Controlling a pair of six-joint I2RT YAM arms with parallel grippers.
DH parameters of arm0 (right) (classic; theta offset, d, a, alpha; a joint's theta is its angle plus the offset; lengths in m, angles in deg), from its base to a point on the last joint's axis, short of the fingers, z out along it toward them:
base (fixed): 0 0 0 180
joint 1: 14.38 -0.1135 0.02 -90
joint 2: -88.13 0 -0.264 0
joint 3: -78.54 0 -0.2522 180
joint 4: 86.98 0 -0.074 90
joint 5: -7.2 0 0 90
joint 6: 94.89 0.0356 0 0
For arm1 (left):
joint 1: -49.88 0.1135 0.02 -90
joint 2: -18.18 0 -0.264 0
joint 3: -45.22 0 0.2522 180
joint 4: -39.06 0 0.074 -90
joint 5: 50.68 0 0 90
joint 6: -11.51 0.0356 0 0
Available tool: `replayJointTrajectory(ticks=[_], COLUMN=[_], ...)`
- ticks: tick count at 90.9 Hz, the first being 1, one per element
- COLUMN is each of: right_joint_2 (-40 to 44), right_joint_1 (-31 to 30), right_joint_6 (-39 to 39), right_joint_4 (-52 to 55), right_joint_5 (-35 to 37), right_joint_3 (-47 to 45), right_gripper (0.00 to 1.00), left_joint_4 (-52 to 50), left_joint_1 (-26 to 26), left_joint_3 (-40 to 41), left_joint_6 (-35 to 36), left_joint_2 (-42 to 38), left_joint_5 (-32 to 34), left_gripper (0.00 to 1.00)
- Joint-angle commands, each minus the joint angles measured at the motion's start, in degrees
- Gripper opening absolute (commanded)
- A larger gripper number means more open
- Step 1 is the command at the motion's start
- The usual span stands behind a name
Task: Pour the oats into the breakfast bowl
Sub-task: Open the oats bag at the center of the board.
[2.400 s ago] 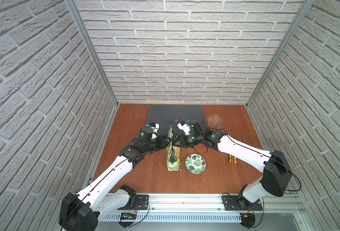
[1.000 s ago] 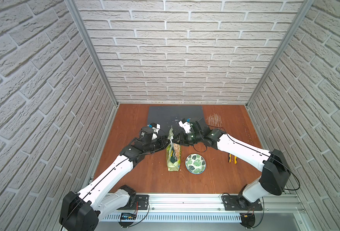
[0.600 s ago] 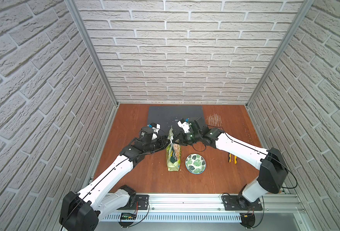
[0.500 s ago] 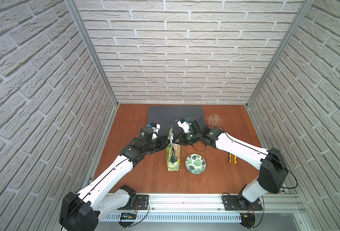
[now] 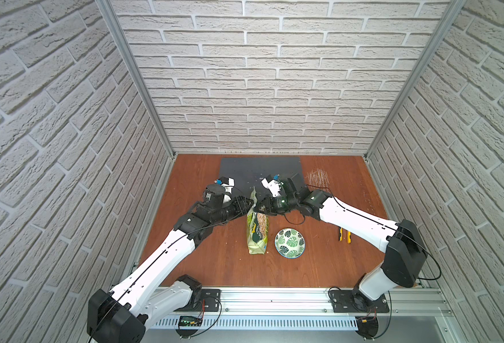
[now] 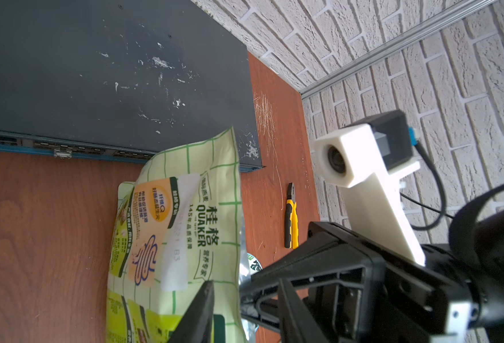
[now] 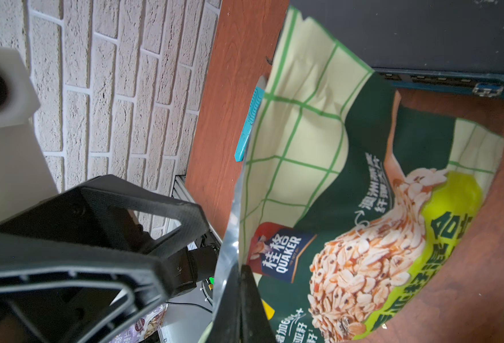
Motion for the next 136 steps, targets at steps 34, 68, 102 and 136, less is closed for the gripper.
replayJointTrajectory(ticks=[34,68,102,136], right_joint_2=[1.02,3.23,2.75,2.25], right_joint_1=[-1.04,-1.04,-1.66,-2.32], right_joint_6=[-1.82,-9.41,-9.83,-7.96], right_joint_4=[0.12,13.14,13.07,10.19], right_joint_5=[-1.2,8.87,8.54,6.26], right_joint_3=[2.06,5.47,6.42,5.27], right_gripper=[0.03,0.03,0.03,0.03], left_joint_4=[1.03,-2.36,-4.82,-2.45], left_joint_1=[0.32,0.28,0.3,-0.06], left_joint_3=[-1.67,-1.48,-3.75,-5.04], left_joint_6=[0.55,2.1,3.42,2.38], left_joint_2=[4.29,1.11,0.81,3.61], left_joint_5=[-0.54,3.89,4.33,1.53], left_gripper=[0.11,0.0,0.0,0.34])
